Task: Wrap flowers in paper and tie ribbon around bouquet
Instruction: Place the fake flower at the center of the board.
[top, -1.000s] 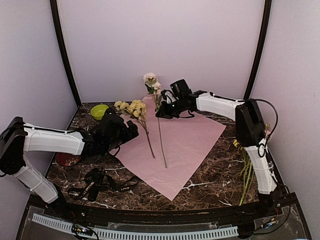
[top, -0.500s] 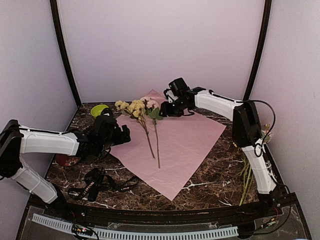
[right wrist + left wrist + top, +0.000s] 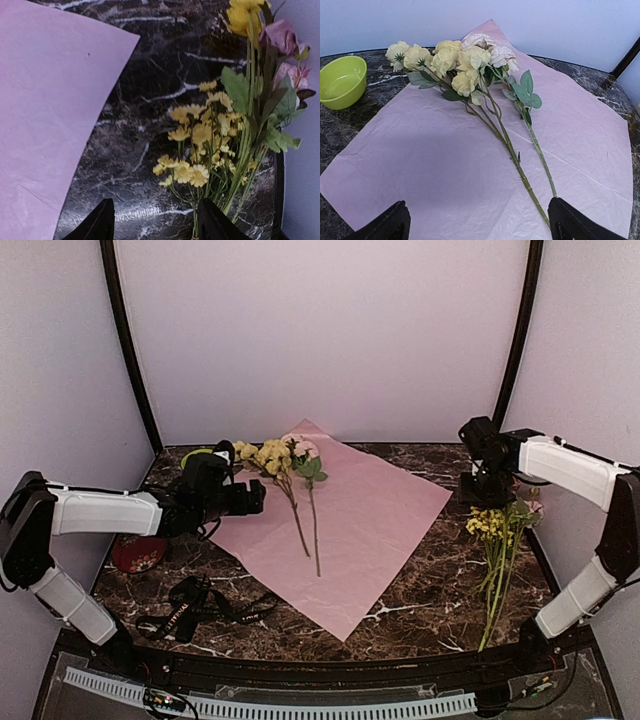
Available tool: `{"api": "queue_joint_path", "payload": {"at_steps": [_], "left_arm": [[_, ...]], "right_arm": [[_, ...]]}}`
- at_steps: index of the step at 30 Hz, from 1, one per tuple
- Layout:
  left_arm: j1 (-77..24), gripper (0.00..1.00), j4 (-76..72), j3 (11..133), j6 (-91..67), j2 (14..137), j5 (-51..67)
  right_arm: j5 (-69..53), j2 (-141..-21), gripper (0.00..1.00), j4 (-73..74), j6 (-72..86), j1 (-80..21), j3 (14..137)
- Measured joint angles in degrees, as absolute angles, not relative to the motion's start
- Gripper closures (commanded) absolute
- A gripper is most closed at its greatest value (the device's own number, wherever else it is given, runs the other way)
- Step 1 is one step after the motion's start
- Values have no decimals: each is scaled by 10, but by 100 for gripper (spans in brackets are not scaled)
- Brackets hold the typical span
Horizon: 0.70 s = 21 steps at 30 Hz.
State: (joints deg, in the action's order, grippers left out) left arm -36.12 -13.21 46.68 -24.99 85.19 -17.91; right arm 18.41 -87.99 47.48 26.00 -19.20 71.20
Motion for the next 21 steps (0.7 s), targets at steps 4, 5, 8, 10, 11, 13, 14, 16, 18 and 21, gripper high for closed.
{"api": "queue_joint_path", "payload": {"at_steps": [4,5,8,10,11,13,14,16,18,21], "left_arm": [[-360,1,-135,485,-240,884,-144],[-360,1,-134,488,-239,891,-136],[-359,1,-130,488,-233,895,-116],[-359,1,-129,489,-229,894,-109],[-359,1,-127,490,-227,894,-105],[-359,1,-118,491,-220,889,-100],[-359,1,-113,492,-215,885,-99],[-359,1,-103,494,-206,875,-99],[-359,1,-97,495,-197,862,-100],[-359,1,-95,495,-190,848,-103]], "right_arm": [[185,-835,52,506,309,-195,614],[183,-828,53,508,314,-195,598],[176,-815,53,517,346,-192,550],[175,-814,53,519,358,-190,536],[174,-813,53,515,364,-190,528],[171,-808,55,507,373,-190,507],[171,-807,56,505,375,-189,500],[170,-808,61,496,377,-186,489],[173,-811,65,483,377,-182,482],[184,-826,66,458,376,-175,476]]}}
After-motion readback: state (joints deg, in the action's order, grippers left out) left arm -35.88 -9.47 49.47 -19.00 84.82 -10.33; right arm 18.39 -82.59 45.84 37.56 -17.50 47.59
